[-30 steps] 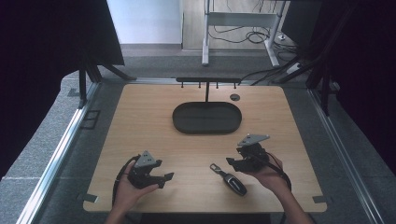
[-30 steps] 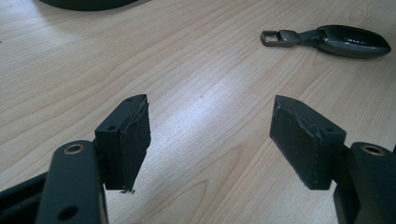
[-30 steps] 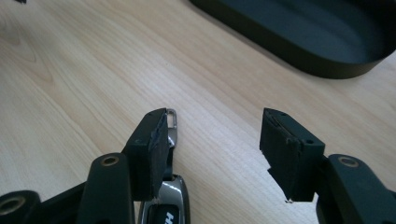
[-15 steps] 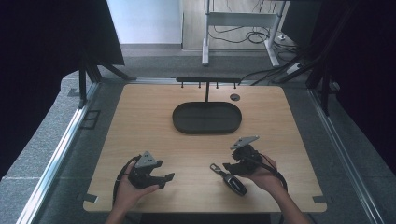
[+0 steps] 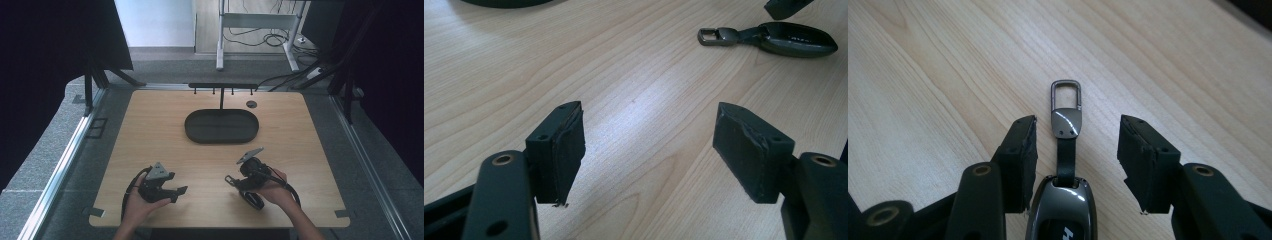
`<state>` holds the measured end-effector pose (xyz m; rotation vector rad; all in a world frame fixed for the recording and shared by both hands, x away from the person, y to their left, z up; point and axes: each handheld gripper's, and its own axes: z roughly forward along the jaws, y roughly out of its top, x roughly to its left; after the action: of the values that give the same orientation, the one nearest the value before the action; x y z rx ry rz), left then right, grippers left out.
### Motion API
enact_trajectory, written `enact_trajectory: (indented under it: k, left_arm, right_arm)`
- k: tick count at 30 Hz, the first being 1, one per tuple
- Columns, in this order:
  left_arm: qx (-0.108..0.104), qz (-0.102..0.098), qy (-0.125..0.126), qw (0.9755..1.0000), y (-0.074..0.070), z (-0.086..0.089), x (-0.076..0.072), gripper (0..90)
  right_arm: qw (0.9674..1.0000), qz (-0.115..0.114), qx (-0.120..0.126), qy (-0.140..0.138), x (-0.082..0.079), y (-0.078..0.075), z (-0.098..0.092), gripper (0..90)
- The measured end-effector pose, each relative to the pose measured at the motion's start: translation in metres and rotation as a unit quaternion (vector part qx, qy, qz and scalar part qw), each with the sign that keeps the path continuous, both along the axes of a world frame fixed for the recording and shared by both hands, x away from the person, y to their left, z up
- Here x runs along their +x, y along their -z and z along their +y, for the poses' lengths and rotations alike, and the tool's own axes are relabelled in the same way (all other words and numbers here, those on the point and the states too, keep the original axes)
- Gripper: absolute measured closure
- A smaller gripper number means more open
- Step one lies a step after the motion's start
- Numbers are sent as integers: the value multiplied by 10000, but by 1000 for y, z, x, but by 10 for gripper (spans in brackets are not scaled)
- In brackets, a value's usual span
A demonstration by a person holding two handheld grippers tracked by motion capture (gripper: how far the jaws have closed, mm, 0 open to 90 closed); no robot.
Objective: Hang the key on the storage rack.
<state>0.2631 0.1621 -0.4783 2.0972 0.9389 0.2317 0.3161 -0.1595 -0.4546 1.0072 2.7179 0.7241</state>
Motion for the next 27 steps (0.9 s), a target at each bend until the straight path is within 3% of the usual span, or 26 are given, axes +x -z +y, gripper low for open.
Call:
enact_trajectory:
  k: [13, 27]
  left_arm:
    - [16, 13, 20, 10000, 1, -2, 0, 296]
    - [42, 35, 53, 10000, 2, -3, 0, 295]
  right_arm:
    - [9995, 278, -109, -31, 7, 12, 7, 565]
    - [9979, 503, -417, 39, 12, 21, 8, 631]
